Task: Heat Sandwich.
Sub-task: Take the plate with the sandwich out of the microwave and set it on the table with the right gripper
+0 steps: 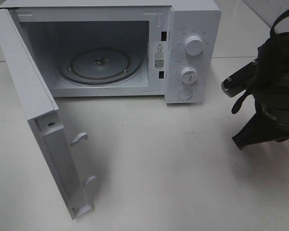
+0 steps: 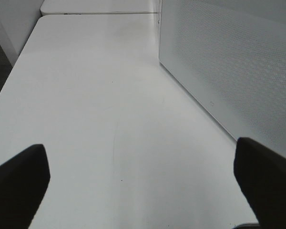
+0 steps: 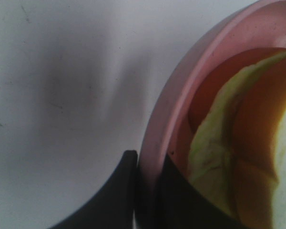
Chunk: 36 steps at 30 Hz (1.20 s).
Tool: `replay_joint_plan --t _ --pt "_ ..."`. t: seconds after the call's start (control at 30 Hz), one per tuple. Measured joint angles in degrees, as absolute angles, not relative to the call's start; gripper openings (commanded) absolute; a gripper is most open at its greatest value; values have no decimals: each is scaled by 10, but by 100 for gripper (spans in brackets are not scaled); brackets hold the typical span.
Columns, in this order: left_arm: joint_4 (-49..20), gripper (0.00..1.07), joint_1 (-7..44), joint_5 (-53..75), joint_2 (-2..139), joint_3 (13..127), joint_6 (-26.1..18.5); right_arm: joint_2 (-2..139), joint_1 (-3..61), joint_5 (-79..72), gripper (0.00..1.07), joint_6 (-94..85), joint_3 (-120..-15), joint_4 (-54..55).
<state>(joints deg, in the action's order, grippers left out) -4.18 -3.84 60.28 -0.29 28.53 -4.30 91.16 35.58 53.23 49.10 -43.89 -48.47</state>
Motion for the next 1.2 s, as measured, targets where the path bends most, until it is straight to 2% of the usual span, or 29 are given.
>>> replay_joint_plan --t 0.27,1.2 --pt "-42 101 -38 603 -3 285 -43 945 317 492 0 501 -439 -497" --pt "-42 101 -38 603 -3 285 -43 1074 292 411 1 613 -440 -573"
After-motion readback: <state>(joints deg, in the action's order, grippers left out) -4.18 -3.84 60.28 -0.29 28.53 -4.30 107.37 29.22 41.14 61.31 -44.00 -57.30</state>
